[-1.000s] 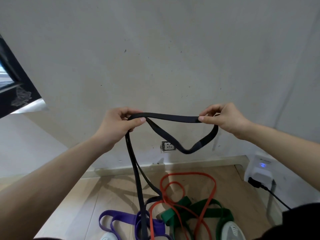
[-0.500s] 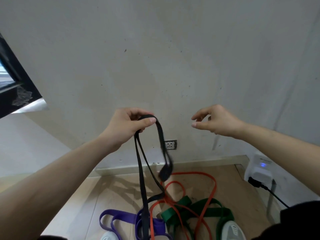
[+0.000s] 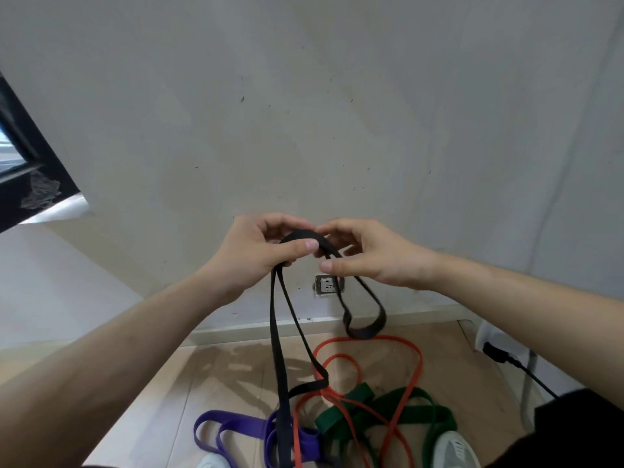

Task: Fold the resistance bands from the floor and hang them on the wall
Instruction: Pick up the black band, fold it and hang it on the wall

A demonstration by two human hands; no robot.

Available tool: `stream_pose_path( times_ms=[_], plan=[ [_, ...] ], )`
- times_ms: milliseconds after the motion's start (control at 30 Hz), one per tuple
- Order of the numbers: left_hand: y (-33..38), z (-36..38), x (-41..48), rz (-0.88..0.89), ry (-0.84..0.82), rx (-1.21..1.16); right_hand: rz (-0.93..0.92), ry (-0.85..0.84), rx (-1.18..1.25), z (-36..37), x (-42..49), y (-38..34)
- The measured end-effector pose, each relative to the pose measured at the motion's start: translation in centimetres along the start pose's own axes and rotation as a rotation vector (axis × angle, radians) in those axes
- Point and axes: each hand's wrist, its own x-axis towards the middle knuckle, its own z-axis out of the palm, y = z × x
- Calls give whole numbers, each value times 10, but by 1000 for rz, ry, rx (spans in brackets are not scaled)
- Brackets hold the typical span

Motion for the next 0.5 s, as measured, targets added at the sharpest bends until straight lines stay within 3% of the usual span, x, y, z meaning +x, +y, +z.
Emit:
stream_pose_path(
  times_ms=[500],
  plan=[
    [-19, 11, 1, 43, -207, 277, -197, 298, 66, -35, -3, -22]
  ],
)
